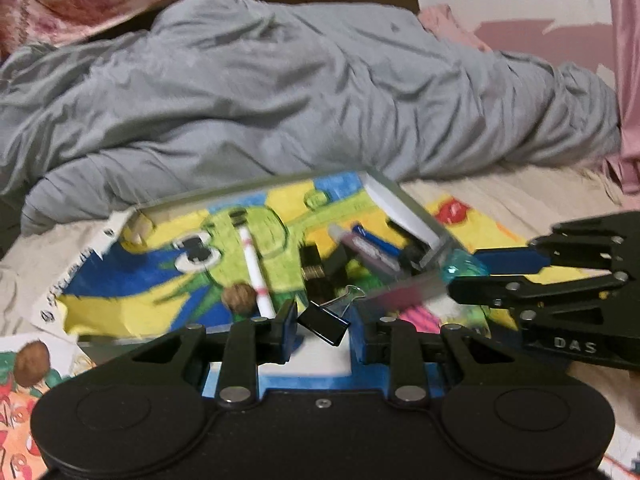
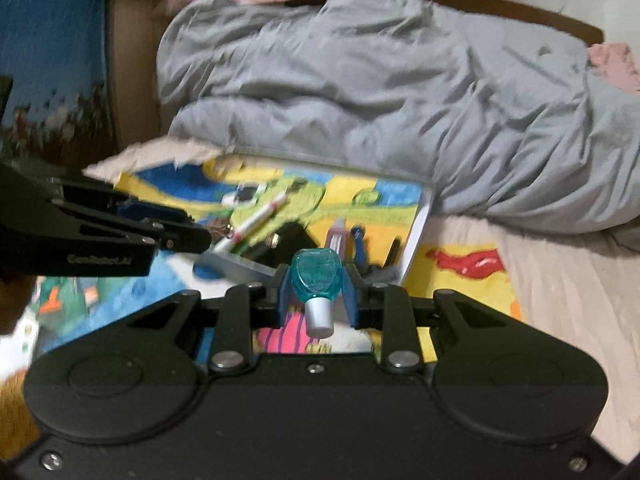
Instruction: Organize rigid objects
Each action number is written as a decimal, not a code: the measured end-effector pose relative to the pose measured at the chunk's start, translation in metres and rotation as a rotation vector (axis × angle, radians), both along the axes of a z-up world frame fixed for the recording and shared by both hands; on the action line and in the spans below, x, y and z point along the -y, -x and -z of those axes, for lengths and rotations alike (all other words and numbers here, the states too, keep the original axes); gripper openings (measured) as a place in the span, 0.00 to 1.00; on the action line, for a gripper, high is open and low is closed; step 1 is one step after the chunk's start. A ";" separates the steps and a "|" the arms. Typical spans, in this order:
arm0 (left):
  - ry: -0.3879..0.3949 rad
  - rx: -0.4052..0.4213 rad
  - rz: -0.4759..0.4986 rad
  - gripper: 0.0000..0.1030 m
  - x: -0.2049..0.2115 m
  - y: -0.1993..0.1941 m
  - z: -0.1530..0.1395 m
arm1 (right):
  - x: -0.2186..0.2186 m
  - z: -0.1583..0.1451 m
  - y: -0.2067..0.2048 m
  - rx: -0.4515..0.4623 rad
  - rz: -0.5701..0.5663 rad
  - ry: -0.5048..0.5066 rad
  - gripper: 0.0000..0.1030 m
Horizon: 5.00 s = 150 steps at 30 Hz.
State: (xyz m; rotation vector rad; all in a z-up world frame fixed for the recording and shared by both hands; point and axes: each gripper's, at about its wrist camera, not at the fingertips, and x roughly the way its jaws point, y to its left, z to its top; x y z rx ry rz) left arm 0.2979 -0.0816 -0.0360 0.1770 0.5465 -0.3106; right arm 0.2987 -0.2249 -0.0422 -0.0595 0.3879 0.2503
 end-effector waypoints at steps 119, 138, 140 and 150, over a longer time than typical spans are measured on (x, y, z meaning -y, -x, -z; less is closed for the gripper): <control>0.271 0.273 -0.476 0.99 -0.075 0.221 -0.010 | -0.007 -0.006 0.159 0.076 0.278 -0.101 0.99; 0.265 0.235 -0.492 0.99 -0.072 0.212 0.005 | -0.016 -0.001 0.143 0.074 0.233 -0.094 0.99; 0.268 0.237 -0.493 0.99 -0.072 0.213 0.006 | -0.015 0.000 0.143 0.073 0.234 -0.095 0.99; 0.268 0.235 -0.494 0.99 -0.073 0.213 0.006 | -0.016 0.001 0.143 0.068 0.232 -0.092 0.99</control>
